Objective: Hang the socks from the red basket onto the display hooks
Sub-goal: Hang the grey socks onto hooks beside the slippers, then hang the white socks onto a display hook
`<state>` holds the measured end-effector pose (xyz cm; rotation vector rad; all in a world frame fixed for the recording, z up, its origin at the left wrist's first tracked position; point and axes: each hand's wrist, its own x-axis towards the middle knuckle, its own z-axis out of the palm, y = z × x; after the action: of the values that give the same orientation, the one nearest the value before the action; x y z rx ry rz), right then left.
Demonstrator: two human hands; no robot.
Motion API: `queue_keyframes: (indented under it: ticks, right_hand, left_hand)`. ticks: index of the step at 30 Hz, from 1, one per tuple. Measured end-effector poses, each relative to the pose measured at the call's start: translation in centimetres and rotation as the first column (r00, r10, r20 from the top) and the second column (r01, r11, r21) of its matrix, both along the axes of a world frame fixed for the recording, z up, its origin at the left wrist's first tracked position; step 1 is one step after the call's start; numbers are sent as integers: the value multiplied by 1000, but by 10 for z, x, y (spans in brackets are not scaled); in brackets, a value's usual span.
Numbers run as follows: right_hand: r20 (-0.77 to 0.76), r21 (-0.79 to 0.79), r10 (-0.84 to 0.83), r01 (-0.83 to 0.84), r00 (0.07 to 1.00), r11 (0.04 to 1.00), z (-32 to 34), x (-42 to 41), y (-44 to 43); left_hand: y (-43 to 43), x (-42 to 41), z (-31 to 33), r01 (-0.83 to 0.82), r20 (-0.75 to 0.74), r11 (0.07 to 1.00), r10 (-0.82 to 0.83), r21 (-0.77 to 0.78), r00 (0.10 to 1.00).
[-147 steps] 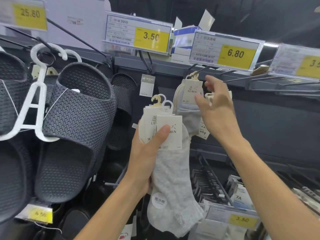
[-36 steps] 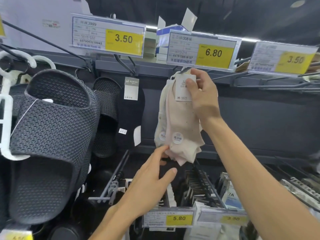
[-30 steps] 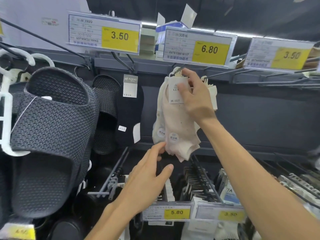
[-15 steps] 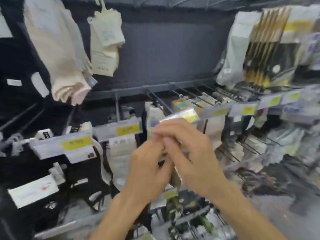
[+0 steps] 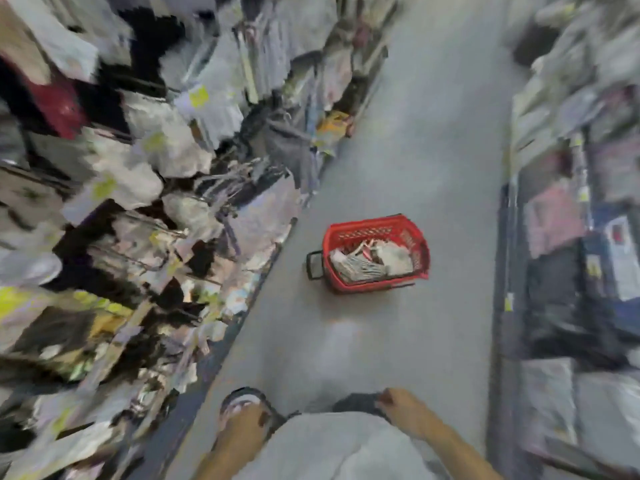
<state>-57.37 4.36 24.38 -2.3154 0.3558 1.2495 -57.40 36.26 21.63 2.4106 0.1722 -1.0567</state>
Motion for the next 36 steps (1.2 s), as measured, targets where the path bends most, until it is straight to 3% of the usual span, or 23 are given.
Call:
queue_keyframes:
  ticks: [3,13,17,20,24,27,30,33,36]
  right_hand:
    - [-44,-47,-162,160,986,986,-22,-8,-33]
    - [-156,-70,-404,398,901,915,-61,101,-81]
    - [-139,-127,-579,565,803,815,-57,183,-103]
    - [-119,5,-648,654,752,757,-60,261,-121]
    - [-109,157,-807,811,581,563,-77,345,-139]
    - [-110,190,-753,758,648,625,-118,394,-150]
    - [-111,144,-582,593,805,792,-184,429,-160]
    - [-128,100,-339,352,932,931,-260,454,-172]
    - [-85,41,-122,126,989,991,-335,469,-180]
  left_hand:
    - [-37,45,-1,152,-26,988,-153,-24,988]
    - [-121,228,-45,257,-71,963,-263,-85,962]
    - [-150,314,-60,361,-141,929,-370,-84,918]
    - [-175,383,-77,408,-217,910,-413,-69,885]
    - [-217,451,-108,350,-233,935,-353,-55,906]
    - [-254,479,-149,216,-240,972,-232,-91,943]
    - [-290,487,-203,-16,-321,991,-26,-130,947]
    - [-322,480,-271,-247,-407,965,192,-85,893]
    - [-348,471,-336,-420,-453,908,369,-12,812]
